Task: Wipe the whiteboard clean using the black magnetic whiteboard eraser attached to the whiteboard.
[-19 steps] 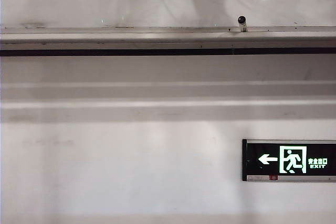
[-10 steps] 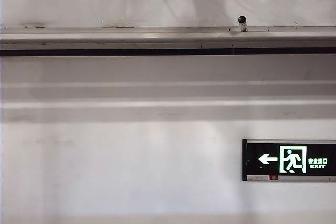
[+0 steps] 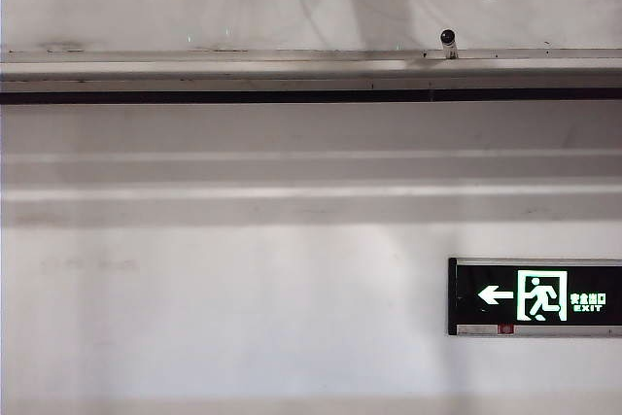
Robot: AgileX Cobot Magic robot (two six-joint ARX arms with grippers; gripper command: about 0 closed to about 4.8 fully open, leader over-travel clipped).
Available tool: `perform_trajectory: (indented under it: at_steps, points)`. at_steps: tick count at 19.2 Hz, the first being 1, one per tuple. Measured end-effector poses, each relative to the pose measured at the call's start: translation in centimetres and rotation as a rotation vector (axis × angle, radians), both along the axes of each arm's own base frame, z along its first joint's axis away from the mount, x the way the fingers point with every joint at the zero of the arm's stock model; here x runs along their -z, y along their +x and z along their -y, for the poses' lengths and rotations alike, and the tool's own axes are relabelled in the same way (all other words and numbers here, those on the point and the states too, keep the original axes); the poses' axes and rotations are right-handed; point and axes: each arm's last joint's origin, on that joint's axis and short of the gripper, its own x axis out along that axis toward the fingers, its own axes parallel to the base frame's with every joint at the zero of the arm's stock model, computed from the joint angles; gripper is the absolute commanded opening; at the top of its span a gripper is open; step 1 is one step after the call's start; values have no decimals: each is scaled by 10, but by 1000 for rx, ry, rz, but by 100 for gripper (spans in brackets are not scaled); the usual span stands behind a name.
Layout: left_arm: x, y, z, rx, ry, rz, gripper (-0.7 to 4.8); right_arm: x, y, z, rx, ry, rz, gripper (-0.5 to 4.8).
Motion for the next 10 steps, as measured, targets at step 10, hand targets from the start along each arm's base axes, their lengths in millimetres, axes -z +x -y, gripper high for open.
perform_trajectory:
  at_steps: [10]
  points:
    - [0,0,1,27,1,2,-7,-36,-5,-3,-100,-37,51,137]
